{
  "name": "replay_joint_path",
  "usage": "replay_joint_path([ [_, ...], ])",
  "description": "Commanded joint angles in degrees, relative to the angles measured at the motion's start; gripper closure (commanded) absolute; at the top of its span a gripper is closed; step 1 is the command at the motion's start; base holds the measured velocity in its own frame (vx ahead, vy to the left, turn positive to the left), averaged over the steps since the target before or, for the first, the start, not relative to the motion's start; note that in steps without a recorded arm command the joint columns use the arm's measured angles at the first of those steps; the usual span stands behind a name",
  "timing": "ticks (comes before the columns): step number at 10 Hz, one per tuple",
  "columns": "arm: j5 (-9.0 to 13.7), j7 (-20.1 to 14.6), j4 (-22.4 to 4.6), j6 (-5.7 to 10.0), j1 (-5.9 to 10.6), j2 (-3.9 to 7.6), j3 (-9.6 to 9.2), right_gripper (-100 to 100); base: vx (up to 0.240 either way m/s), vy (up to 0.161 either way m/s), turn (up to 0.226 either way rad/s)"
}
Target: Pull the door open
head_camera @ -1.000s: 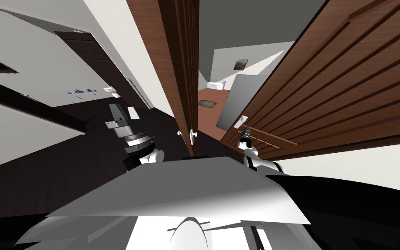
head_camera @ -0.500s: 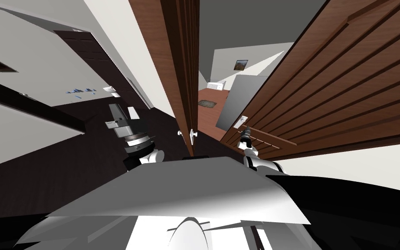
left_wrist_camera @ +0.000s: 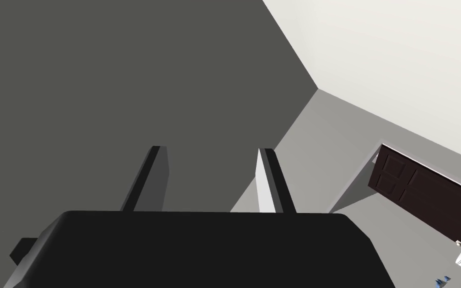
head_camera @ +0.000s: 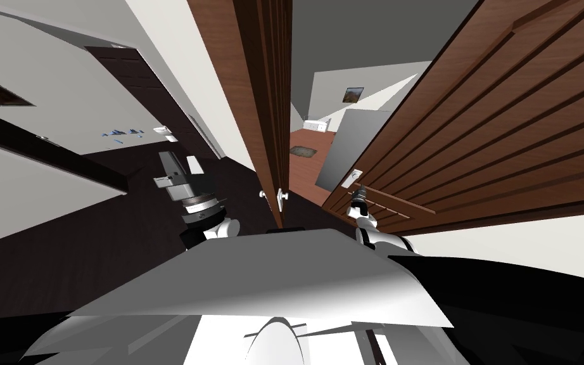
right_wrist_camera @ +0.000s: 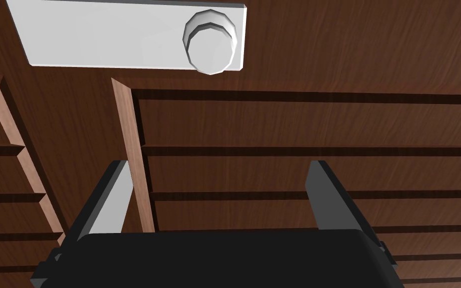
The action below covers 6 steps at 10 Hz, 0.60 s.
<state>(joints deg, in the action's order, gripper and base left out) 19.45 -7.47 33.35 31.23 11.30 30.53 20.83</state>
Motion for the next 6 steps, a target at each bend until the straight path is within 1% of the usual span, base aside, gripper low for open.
replay_joint_path([
  [1, 0.02, 0.01, -0.08, 0.03, 0.00, 0.02, 0.05, -100, 0.000, 0.000, 0.000],
  [4, 0.02, 0.01, -0.08, 0.03, 0.00, 0.02, 0.05, -100, -0.001, -0.007, 0.000],
  [6, 0.02, 0.01, -0.08, 0.03, 0.00, 0.02, 0.05, -100, 0.001, 0.011, -0.003],
])
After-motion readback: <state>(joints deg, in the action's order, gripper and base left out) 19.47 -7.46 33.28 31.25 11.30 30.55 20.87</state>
